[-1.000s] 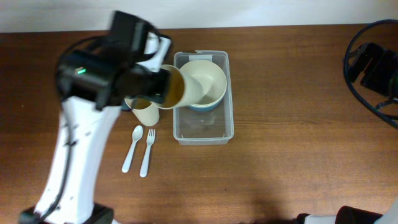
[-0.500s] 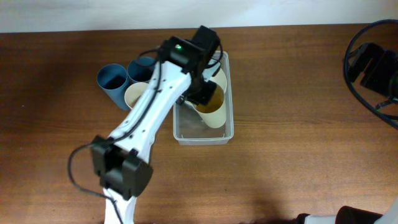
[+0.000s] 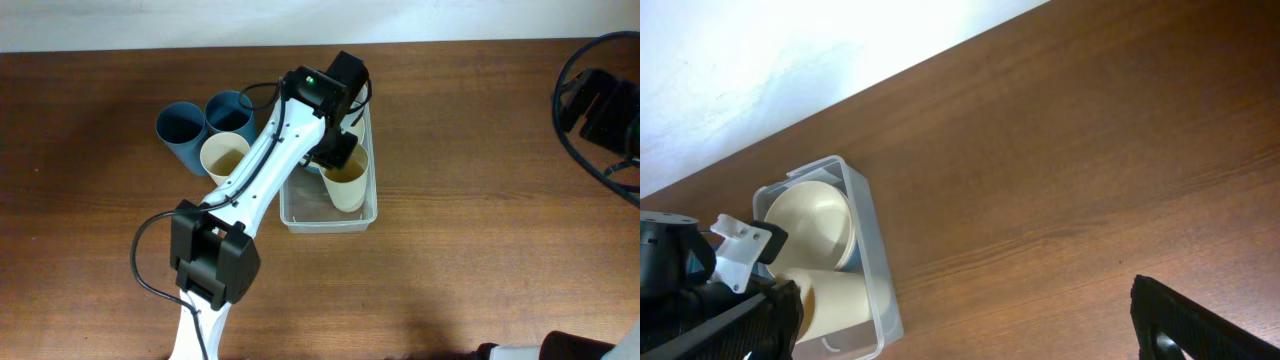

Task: Pack container
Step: 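Carry the cream cup right and lower it into the container, then release the cup and move the left gripper to the other cream cup, then grasp the second cream cup and lower it into the first cup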

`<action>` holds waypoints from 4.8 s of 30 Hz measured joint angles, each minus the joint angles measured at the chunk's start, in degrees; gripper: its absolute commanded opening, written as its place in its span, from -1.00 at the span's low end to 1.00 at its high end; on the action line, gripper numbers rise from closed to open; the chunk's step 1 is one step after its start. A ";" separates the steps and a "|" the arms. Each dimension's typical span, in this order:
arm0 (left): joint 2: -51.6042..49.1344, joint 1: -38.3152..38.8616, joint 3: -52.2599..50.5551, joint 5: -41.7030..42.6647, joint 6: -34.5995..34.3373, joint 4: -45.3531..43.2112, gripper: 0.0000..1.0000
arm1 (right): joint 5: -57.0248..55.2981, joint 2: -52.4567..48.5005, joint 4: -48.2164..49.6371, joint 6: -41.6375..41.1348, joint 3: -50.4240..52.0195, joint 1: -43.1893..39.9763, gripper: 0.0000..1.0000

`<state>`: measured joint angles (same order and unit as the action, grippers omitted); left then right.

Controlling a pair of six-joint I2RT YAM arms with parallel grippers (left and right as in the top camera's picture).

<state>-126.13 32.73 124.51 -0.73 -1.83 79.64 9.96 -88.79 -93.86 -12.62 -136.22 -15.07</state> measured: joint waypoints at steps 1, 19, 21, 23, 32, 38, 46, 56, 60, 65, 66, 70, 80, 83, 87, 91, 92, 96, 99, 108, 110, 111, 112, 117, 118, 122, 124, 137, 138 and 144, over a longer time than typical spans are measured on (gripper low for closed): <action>0.00 0.00 0.00 -0.02 -0.13 0.02 -0.45 | 0.00 0.00 0.00 0.02 0.00 0.00 0.98; 0.00 0.00 9.53 -0.22 -2.14 8.26 0.11 | 0.00 0.00 0.00 -0.02 0.00 0.00 0.98; 0.00 0.00 14.23 -0.26 -2.45 10.97 0.20 | 0.00 0.00 0.00 -0.02 0.00 0.00 0.98; 0.00 0.00 19.67 -0.83 -2.49 14.47 0.28 | 0.00 0.00 0.00 0.00 0.00 0.00 0.98; 2.36 -2.62 26.21 -4.44 -2.54 16.85 0.38 | 0.00 0.00 0.00 0.00 -0.02 0.00 0.98; 2.82 -10.32 26.14 -3.85 -2.54 16.85 0.38 | 0.00 0.00 0.00 0.00 0.00 0.00 0.98; 14.67 -19.76 13.40 -3.76 -2.54 16.92 0.39 | -0.02 0.00 -0.02 -0.02 0.00 0.00 0.98; 24.39 -24.55 -11.89 -3.58 -5.84 7.76 0.40 | 0.00 0.00 0.00 0.00 0.00 0.00 0.97; 23.10 -26.01 -18.84 -3.30 -8.37 2.97 0.39 | -0.02 0.00 0.00 -0.02 -0.02 0.00 0.97; 23.04 -27.63 -24.30 -2.69 -10.36 -2.75 0.37 | 0.00 0.00 0.00 0.00 -0.02 0.00 0.98; 23.04 -27.80 -25.35 -2.67 -10.80 -3.32 0.35 | 0.00 0.00 0.00 0.02 0.00 0.00 0.98; 23.04 -28.00 -28.46 -2.49 -12.09 -6.08 0.33 | 0.00 0.00 0.00 -0.04 0.00 0.00 0.98; 23.02 -28.00 -37.09 -1.64 -14.64 -14.36 -0.21 | 0.00 0.00 -0.02 -0.02 0.00 0.00 0.98; 23.02 -28.00 -37.09 -1.42 -14.93 -14.91 -0.41 | 0.00 0.00 0.00 0.02 0.00 0.00 0.98; 23.02 -28.00 -37.09 -1.18 -15.15 -14.80 -0.67 | 0.00 0.00 0.00 -0.02 0.00 0.00 0.98; 23.02 -28.00 -37.09 -0.76 -15.13 -14.12 -0.96 | 0.00 0.00 0.00 -0.02 0.00 0.00 0.98; 23.02 -28.00 -37.09 -0.66 -15.28 -13.75 -0.97 | 0.00 0.00 0.00 -0.04 0.00 0.00 0.98; 23.02 -28.00 -37.11 -0.11 -15.17 -12.79 -0.97 | 0.00 0.00 0.00 0.00 0.00 0.00 0.98; 23.02 -28.00 -37.11 -0.11 -15.15 -11.47 -0.97 | 0.00 0.00 0.00 0.00 0.00 0.00 0.98; 23.50 -27.19 -36.81 -0.11 -14.21 -7.89 -0.97 | 0.00 0.00 0.00 0.00 0.00 0.00 0.98; 24.48 -26.16 -35.93 -0.11 -13.77 -7.10 -0.97 | 0.00 0.00 0.00 0.00 0.00 0.00 0.98; 25.09 -25.57 -35.19 -0.11 -13.57 -6.54 -0.97 | 0.00 0.00 0.00 0.00 0.00 0.00 0.97; 25.83 -24.92 -34.23 -0.11 -13.35 -5.99 -0.97 | 0.00 0.00 0.00 0.00 0.00 0.00 0.98; 29.90 -20.90 -25.44 -0.11 -12.39 -0.44 -0.97 | 0.00 0.00 -0.02 0.02 0.00 0.00 0.98; 30.36 -20.00 -23.26 -0.11 -12.17 1.18 -0.97 | 0.00 0.00 0.00 0.00 0.00 0.00 0.98; 30.86 -14.95 -12.50 -0.17 -10.58 5.86 -0.97 | -0.02 0.00 0.00 0.00 0.00 0.00 0.97; 30.93 -12.11 -7.93 -0.50 -10.12 6.69 -0.97 | 0.00 0.00 0.00 -0.02 0.00 0.00 0.98; 29.46 -0.96 0.68 -1.25 -3.28 3.26 -0.97 | 0.00 0.00 0.00 -0.04 0.00 0.00 0.98; 28.55 -0.92 0.74 -1.27 -2.97 3.19 -0.97 | 0.00 0.00 -0.02 0.00 -0.02 0.00 0.98; 21.20 -0.92 0.74 -1.46 -1.14 2.14 -0.97 | -0.02 0.00 0.00 0.02 -0.02 0.00 0.98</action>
<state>-104.92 31.81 125.25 -2.20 -2.96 81.78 9.93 -88.79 -93.86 -12.60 -136.25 -15.07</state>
